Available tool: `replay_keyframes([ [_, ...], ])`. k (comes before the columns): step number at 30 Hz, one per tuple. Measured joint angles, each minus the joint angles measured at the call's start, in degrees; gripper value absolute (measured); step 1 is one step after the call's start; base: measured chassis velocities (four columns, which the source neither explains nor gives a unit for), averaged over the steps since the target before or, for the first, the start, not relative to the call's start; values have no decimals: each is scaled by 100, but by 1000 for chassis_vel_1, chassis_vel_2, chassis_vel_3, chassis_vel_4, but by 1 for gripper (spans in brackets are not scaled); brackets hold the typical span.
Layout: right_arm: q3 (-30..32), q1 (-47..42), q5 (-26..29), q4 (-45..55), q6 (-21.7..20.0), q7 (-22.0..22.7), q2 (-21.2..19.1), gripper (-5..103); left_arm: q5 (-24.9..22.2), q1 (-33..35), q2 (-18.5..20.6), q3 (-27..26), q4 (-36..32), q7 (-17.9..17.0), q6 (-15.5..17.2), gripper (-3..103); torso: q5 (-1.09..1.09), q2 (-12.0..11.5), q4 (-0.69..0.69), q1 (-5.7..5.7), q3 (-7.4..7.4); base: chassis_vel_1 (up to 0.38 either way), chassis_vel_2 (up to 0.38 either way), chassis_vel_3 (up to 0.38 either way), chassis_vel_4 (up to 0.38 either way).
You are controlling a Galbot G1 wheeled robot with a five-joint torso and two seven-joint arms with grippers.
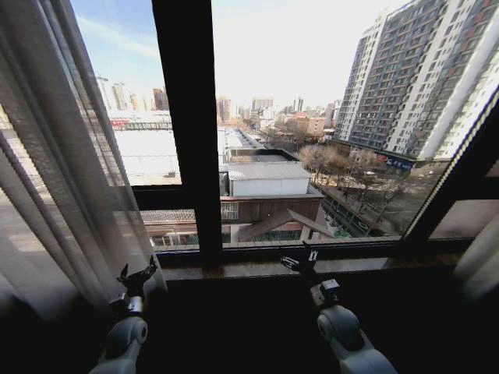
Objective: Open the curtains by pulling them apart, changing their state from closed to fully open.
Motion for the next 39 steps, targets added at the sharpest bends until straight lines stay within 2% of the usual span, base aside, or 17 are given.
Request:
replay_keyframes([
  [39, 0, 0, 0, -2, 4, 0, 1, 100, 0, 0, 0, -1, 0, 0, 0, 100, 0, 0, 0, 0, 0, 12, 15, -13, -12],
])
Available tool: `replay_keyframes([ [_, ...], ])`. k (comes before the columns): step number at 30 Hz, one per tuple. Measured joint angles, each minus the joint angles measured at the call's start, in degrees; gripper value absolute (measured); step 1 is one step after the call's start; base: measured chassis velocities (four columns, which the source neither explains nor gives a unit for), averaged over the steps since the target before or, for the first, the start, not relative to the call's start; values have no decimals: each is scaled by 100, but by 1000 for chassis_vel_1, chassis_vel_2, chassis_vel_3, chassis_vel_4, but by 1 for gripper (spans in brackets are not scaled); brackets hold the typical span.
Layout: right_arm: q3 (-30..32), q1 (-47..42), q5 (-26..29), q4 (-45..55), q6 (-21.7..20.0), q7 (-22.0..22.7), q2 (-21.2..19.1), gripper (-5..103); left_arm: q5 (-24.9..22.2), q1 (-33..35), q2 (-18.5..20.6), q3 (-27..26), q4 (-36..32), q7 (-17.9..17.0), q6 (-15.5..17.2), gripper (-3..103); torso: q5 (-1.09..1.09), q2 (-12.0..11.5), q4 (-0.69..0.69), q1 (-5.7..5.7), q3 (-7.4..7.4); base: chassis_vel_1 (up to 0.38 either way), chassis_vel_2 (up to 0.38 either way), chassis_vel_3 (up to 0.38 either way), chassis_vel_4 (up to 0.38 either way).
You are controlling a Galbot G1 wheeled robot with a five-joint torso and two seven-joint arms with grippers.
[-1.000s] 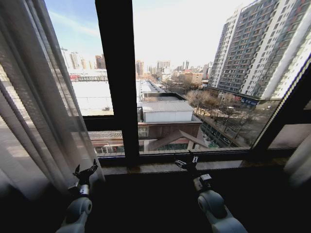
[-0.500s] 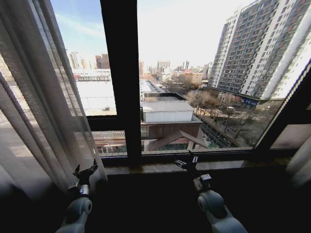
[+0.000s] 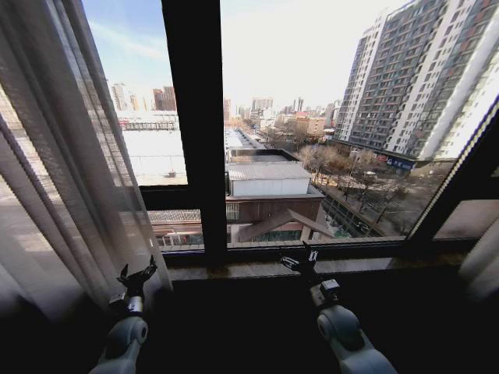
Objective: Open the curtains by pulling them apart, changing their state from closed to fully open.
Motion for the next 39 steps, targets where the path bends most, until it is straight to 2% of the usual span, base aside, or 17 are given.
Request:
replay_keyframes([
  [21, 0, 0, 0, 0, 0, 0, 0, 100, -8, 12, 35, -2, -56, 0, 73, 100, -1, 0, 0, 0, 0, 0, 0, 0, 0],
  [24, 0, 0, 0, 0, 0, 0, 0, 100, -68, 102, 231, -48, -415, -36, 506, 100, 2, 0, 0, 0, 0, 0, 0, 0, 0],
  [25, 0, 0, 0, 0, 0, 0, 0, 100, -68, 102, 231, -48, -415, -36, 506, 100, 2, 0, 0, 0, 0, 0, 0, 0, 0],
  [27, 0, 0, 0, 0, 0, 0, 0, 100, -140, 210, 446, -96, -814, -90, 1008, 100, 0, 0, 0, 0, 0, 0, 0, 0, 0],
  [31, 0, 0, 0, 0, 0, 0, 0, 100, -252, 374, 784, -175, -1438, -175, 1785, 100, 0, 0, 0, 0, 0, 0, 0, 0, 0],
  [33, 0, 0, 0, 0, 0, 0, 0, 100, -269, 399, 833, -187, -1530, -185, 1901, 100, 0, 0, 0, 0, 0, 0, 0, 0, 0],
  [35, 0, 0, 0, 0, 0, 0, 0, 100, -337, 496, 1034, -234, -1899, -234, 2362, 100, 0, 0, 0, 0, 0, 0, 0, 0, 0],
  [39, 0, 0, 0, 0, 0, 0, 0, 100, -379, 558, 1156, -262, -2124, -264, 2644, 100, 0, 0, 0, 0, 0, 0, 0, 0, 0],
])
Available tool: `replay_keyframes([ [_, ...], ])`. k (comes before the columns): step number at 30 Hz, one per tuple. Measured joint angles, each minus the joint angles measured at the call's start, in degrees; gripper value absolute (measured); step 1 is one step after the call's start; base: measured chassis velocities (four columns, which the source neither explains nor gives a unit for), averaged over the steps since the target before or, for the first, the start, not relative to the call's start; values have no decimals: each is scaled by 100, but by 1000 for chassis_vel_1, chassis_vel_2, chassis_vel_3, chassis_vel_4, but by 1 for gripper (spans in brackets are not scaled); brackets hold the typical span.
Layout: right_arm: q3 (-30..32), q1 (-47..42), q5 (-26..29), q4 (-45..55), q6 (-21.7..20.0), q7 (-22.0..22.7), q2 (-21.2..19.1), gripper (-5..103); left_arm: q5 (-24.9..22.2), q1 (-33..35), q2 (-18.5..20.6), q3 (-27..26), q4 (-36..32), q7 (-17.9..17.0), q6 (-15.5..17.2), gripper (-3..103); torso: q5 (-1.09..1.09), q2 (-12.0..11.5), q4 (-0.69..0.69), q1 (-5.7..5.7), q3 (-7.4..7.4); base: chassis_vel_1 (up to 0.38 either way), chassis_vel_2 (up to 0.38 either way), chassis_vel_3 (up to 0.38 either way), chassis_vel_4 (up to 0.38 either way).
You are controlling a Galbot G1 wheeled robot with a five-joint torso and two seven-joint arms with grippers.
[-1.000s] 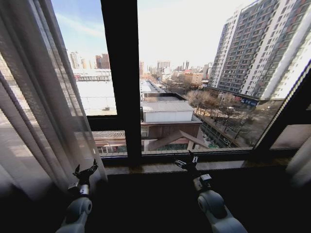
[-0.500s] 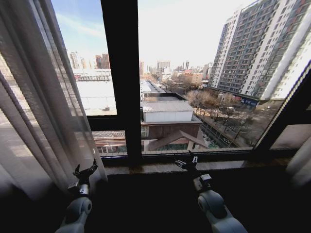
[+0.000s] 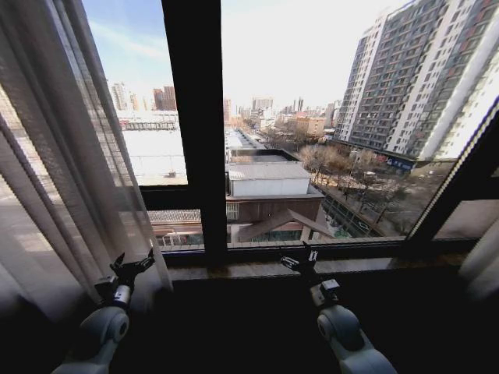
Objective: Open the curtains by pulling them apart, changing their state from closed to fully open.
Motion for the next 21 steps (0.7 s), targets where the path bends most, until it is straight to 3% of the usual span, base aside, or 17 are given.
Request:
replay_keyframes([
  [8, 0, 0, 0, 0, 0, 0, 0, 100, 18, 40, 78, -47, 15, 15, -44, 100, -1, 0, -1, 0, 0, 0, 0, 0, 0],
  [11, 0, 0, 0, 0, 0, 0, 0, 100, 208, 151, 318, -253, 370, 111, -576, 100, -1, 0, -1, 0, 0, 0, 0, 0, 0],
  [12, 0, 0, 0, 0, 0, 0, 0, 100, 350, 236, 495, -408, 639, 189, -980, 100, 0, 0, 1, 0, 0, 0, 0, 0, 0],
  [16, 0, 0, 0, 0, -1, 0, 0, 100, 441, 264, 582, -522, 936, 254, -1327, 100, -2, 0, 2, 0, 0, 0, 0, 0, 0],
  [21, -1, 1, 0, 0, 0, 0, 0, 100, 463, 237, 559, -524, 1027, 277, -1410, 100, 0, 0, -1, 0, 0, 0, 0, 0, 0],
])
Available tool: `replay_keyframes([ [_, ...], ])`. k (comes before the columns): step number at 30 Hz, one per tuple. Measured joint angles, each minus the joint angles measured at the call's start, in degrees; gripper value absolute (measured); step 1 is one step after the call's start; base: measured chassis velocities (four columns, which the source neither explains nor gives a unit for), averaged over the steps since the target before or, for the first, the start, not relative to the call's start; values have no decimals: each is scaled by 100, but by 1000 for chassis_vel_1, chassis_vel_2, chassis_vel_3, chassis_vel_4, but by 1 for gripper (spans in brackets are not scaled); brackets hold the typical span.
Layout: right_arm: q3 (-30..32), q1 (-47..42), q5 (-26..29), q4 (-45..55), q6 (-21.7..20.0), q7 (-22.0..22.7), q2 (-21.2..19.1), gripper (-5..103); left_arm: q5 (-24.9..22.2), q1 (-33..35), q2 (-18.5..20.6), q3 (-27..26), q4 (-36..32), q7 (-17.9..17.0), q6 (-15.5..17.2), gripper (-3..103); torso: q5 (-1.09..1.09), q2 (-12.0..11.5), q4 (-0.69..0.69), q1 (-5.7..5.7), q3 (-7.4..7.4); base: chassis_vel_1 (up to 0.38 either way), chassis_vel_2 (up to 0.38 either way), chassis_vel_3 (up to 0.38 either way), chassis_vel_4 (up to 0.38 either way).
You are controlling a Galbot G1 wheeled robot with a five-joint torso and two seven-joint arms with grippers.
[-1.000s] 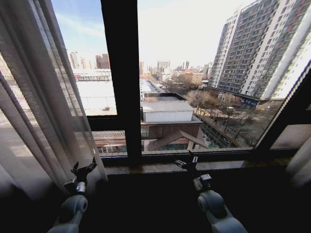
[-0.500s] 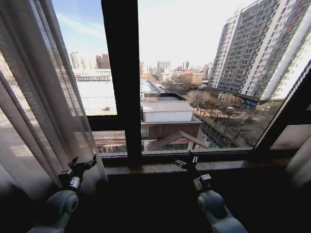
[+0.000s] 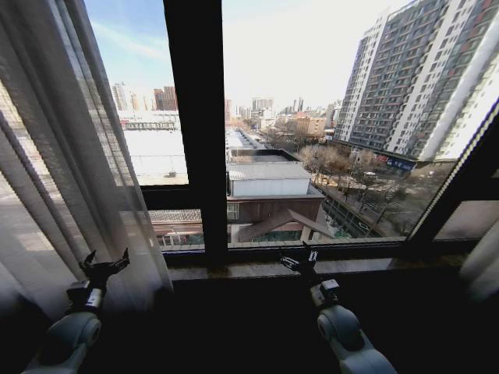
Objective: Open the curtains by pulling them apart, changing their state from closed to fully open.
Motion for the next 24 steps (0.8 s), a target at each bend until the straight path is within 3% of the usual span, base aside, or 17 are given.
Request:
replay_keyframes([
  [9, 0, 0, 0, 0, 0, 0, 0, 100, 0, -78, -82, 95, 70, 9, -87, 100, 0, 0, 1, 0, 0, 0, 0, 0, 0],
  [13, 0, -1, 0, 0, 0, 0, 0, 100, 16, -120, -240, 246, 428, 169, -641, 100, 1, 0, 0, 0, 0, 0, 0, 0, 0],
  [16, 0, 0, 0, 0, 0, 0, 0, 100, 23, -128, -350, 321, 577, 211, -839, 100, -1, 0, 2, 0, 0, 0, 0, 0, 0],
  [24, 0, -1, 0, 0, 0, 0, 0, 100, 87, -174, -429, 385, 731, 213, -964, 100, 0, 0, 1, 0, 0, 0, 0, 0, 0],
])
